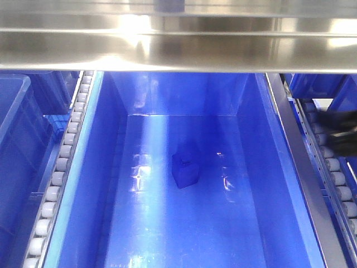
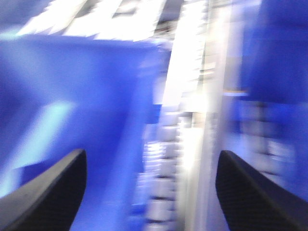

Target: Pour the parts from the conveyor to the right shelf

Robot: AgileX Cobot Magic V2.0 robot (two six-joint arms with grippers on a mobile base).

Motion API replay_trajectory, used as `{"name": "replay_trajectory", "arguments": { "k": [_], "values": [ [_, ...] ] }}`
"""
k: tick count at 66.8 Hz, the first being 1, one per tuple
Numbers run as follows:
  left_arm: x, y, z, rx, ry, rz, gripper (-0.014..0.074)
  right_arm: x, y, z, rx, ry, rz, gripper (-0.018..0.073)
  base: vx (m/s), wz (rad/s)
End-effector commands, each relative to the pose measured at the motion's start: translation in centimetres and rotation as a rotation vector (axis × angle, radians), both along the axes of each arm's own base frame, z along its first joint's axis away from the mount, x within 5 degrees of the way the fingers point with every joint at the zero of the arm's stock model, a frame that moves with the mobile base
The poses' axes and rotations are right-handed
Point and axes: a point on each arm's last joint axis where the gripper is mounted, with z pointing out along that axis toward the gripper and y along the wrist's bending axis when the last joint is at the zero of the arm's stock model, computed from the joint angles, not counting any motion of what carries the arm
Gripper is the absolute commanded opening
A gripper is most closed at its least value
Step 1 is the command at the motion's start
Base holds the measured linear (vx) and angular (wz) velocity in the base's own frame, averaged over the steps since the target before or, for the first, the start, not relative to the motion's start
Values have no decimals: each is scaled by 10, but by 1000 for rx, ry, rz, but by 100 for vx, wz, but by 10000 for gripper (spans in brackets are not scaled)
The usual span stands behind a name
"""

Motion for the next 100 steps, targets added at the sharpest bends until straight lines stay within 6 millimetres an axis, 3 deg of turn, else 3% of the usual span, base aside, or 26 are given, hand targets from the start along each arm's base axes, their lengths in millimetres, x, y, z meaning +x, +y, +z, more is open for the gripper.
{"name": "replay_trajectory", "arguments": {
  "k": [1,16,31,44,57,65,72,80,100],
  "values": [
    [-2,0,14,-13,-98,-7,-6,-8,-6,12,3,-120,-20,529,0,0],
    [-2,0,14,-13,-98,-7,-6,-49,-13,-24,22,-203,-25,529,0,0],
    [-2,0,14,-13,-98,-7,-6,-105,-25,-38,12,-231,-66,529,0,0],
    [-2,0,14,-13,-98,-7,-6,-143,-31,-47,51,-377,-82,529,0,0],
    [-2,0,14,-13,-98,-7,-6,-140,-31,-52,28,-393,-77,509,0,0],
    [-2,0,14,-13,-98,-7,-6,-136,-31,-53,19,-368,-78,436,0,0],
    [-2,0,14,-13,-98,-7,-6,-134,-31,-53,5,-357,-81,262,0,0],
    [-2,0,14,-13,-98,-7,-6,-134,-31,-53,-2,-357,-82,-11,0,0],
    [-2,0,14,-13,-98,-7,-6,-134,-31,-54,1,-356,-82,-9,0,0]
  ]
}}
